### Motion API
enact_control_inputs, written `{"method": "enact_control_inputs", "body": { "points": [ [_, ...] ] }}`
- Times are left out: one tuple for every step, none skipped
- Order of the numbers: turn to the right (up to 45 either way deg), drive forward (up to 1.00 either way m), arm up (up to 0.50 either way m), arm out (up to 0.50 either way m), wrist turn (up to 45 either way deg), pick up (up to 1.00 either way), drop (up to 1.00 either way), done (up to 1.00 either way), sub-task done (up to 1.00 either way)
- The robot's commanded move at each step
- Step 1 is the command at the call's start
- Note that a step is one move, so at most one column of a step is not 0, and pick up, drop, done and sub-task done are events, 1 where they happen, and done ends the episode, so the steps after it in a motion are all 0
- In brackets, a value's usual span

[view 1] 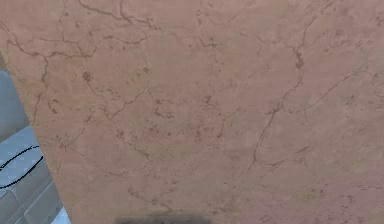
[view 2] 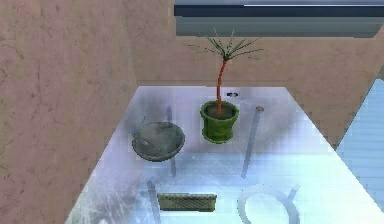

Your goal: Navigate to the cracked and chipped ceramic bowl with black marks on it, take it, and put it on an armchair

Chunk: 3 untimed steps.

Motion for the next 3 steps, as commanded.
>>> {"method": "enact_control_inputs", "body": {
  "points": [
    [0.0,0.0,0.38,0.0,0.0,0.0,0.0,0.0,0.0],
    [0.0,0.0,0.0,0.32,0.0,0.0,0.0,0.0,0.0],
    [0.0,0.0,0.0,0.0,45.0,0.0,0.0,0.0,0.0]
  ]
}}
